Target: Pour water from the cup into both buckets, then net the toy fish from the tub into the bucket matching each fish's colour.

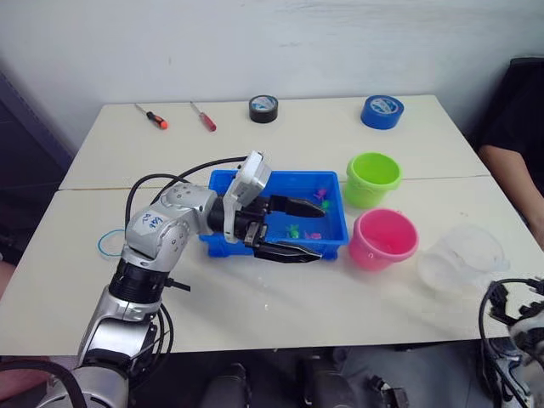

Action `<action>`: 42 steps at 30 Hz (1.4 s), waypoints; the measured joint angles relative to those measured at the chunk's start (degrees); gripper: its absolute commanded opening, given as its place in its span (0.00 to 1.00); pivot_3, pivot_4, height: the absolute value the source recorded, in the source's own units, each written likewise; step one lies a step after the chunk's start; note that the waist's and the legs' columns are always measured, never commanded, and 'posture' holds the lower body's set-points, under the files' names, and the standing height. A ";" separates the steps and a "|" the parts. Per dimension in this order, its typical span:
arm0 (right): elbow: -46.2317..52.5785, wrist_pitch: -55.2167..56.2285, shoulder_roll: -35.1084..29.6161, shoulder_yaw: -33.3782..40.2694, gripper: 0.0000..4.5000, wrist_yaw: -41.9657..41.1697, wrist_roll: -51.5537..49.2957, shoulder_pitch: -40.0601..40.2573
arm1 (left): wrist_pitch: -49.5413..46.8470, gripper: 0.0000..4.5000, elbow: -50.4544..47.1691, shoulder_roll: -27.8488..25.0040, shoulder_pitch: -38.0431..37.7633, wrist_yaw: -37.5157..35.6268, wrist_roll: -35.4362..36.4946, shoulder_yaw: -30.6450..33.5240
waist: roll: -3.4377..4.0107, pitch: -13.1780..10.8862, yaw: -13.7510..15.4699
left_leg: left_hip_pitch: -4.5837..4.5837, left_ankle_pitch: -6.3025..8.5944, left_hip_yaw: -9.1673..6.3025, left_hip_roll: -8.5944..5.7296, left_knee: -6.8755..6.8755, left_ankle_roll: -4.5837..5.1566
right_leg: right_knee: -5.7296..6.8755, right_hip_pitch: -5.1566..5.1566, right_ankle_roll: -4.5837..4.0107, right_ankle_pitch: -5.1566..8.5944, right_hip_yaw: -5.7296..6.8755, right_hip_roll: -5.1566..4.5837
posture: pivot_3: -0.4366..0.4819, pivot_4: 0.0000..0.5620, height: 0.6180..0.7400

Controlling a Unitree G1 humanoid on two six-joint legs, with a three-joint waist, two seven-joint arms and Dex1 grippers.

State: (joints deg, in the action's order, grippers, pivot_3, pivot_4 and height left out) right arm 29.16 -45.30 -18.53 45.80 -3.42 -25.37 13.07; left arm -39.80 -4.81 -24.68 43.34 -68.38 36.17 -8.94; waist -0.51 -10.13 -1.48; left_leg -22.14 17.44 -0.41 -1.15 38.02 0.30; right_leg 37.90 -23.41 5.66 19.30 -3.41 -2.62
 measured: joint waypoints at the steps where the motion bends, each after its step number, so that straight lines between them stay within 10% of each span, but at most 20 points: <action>1: 2.31 -0.62 -0.86 0.51 0.99 -0.12 -0.35 1.09 | 0.14 1.00 0.50 0.05 0.13 -0.02 0.00 0.00 | 0.00 0.00 -0.01 | 0.02 0.00 -0.01 0.00 0.00 0.00 | -0.01 0.03 0.00 0.00 0.01 0.00 | 0.48 0.27 0.97; 10: 12.00 -9.37 -25.21 7.55 0.99 -14.68 -26.20 -8.24 | 3.26 1.00 1.25 -0.02 -3.08 2.80 -0.99 1.38 | 0.05 0.00 -0.82 | 0.18 0.01 0.10 0.09 -0.05 0.05 | -0.03 0.13 0.02 -0.01 -0.06 0.11 | 0.48 0.27 0.97; 14: 10.63 -9.25 -31.98 -8.12 0.99 -24.57 -32.44 -19.21 | 1.23 1.00 -1.32 -6.79 -11.30 8.27 -1.26 8.44 | -0.29 -0.03 -0.50 | 0.04 0.02 -0.20 0.27 -0.05 -0.04 | -0.16 0.10 -0.06 0.02 0.11 0.26 | 0.48 0.27 0.97; 22: 0.60 -2.41 -29.75 -33.67 0.99 -36.70 -27.27 -37.94 | -0.71 1.00 -9.61 -16.73 -35.86 14.83 -0.57 27.43 | -0.40 -0.10 -0.03 | -0.13 0.09 -0.25 0.20 -0.04 0.04 | -0.39 0.02 -0.08 0.02 0.26 -0.11 | 0.48 0.27 0.97; 30: -5.49 3.42 -26.09 -44.44 0.99 -46.70 -20.96 -43.35 | 2.37 1.00 -10.65 -20.26 -55.51 12.43 -0.71 44.61 | -0.42 -0.10 0.27 | -0.18 0.26 -0.45 0.01 -0.15 0.19 | -0.60 0.08 -0.22 0.08 0.65 -0.49 | 0.48 0.27 0.97; 36: -7.03 3.59 -22.96 -45.50 0.99 -46.51 -20.54 -44.60 | 6.48 1.00 -1.02 -25.88 -51.21 11.49 -3.64 44.29 | -0.41 -0.10 0.12 | -0.17 0.23 -0.56 -0.08 -0.32 0.16 | -0.59 0.06 -0.29 0.10 0.82 -0.60 | 0.48 0.27 0.97; 42: -3.37 1.94 -23.12 -45.27 0.99 -45.73 -21.13 -41.71 | 19.06 1.00 24.79 -34.51 -29.76 5.49 -16.28 28.03 | -0.41 -0.08 0.21 | -0.21 -0.05 -0.58 -0.20 -0.91 0.08 | -0.87 -0.07 -0.39 0.02 1.28 -0.85 | 0.48 0.27 0.97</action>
State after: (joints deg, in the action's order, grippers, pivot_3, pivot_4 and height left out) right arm 25.79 -43.35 -41.65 0.53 -49.16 -46.50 -28.64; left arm -20.74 19.98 -59.18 13.58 -62.89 19.89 19.10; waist -0.92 -10.21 -1.27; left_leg -22.35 17.39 -0.99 -1.35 37.11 0.38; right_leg 37.04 -23.48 5.27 19.32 -2.13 -3.47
